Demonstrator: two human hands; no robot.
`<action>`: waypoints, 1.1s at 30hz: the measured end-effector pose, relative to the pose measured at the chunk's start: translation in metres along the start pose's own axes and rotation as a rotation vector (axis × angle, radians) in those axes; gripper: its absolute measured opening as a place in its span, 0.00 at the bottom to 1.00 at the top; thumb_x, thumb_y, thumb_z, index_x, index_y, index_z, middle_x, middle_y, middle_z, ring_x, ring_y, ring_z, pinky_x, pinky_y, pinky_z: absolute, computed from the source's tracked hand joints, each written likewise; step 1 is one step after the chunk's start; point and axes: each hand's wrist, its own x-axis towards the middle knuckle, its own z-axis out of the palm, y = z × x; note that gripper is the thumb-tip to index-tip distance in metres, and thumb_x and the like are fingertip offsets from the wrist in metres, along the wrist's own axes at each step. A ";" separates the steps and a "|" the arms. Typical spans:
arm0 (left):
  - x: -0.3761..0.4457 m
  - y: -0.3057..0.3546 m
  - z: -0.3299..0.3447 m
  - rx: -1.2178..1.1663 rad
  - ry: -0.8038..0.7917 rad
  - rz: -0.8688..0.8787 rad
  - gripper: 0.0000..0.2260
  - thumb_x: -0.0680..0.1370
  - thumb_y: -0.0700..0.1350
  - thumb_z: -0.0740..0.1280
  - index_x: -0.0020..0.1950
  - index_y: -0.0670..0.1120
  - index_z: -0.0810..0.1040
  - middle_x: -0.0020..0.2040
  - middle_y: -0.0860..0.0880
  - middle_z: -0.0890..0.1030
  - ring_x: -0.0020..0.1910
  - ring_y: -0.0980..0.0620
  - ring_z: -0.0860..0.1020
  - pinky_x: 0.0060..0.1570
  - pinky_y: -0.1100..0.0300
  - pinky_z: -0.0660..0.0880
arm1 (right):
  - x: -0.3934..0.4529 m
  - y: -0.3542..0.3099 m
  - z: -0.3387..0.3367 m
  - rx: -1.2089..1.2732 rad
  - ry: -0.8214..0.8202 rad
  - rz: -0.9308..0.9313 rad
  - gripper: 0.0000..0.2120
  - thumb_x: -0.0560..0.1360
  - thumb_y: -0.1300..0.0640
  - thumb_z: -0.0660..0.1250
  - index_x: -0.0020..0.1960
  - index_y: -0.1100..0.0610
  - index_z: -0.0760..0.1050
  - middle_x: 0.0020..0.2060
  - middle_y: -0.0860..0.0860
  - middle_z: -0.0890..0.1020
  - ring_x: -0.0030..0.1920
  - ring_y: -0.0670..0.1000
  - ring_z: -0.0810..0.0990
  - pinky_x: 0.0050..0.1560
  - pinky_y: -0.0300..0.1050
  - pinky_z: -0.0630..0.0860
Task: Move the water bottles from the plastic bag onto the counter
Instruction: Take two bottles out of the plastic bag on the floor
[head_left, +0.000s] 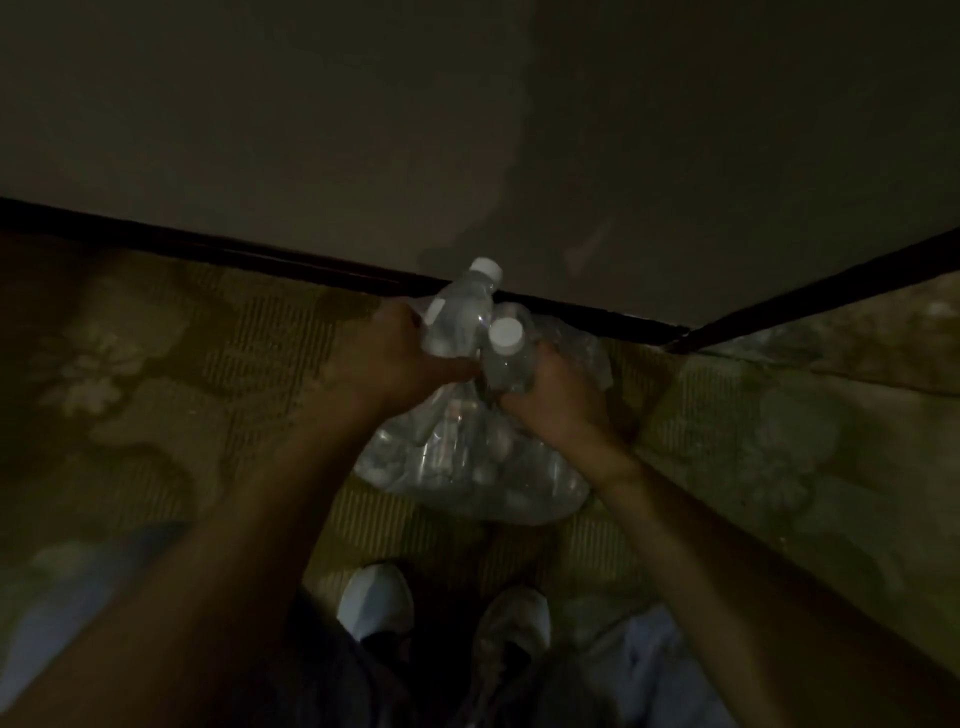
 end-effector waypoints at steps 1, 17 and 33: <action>-0.013 -0.002 0.000 -0.071 0.022 -0.009 0.34 0.63 0.61 0.78 0.63 0.49 0.70 0.55 0.52 0.77 0.54 0.52 0.78 0.51 0.53 0.76 | -0.012 -0.010 -0.010 -0.009 0.044 -0.006 0.33 0.70 0.39 0.71 0.70 0.49 0.66 0.66 0.51 0.75 0.65 0.54 0.75 0.63 0.50 0.73; -0.282 0.111 -0.192 -0.846 -0.060 -0.047 0.23 0.68 0.49 0.76 0.60 0.44 0.77 0.52 0.47 0.85 0.48 0.50 0.85 0.42 0.59 0.81 | -0.228 -0.232 -0.233 0.440 -0.188 0.066 0.32 0.61 0.45 0.79 0.62 0.51 0.74 0.55 0.47 0.82 0.56 0.49 0.81 0.58 0.48 0.78; -0.445 0.136 -0.436 -1.010 0.271 0.213 0.19 0.83 0.59 0.53 0.63 0.51 0.75 0.54 0.46 0.84 0.53 0.46 0.83 0.55 0.44 0.79 | -0.355 -0.515 -0.329 0.931 -0.467 -0.340 0.13 0.70 0.64 0.71 0.55 0.58 0.76 0.36 0.52 0.83 0.35 0.49 0.83 0.33 0.41 0.78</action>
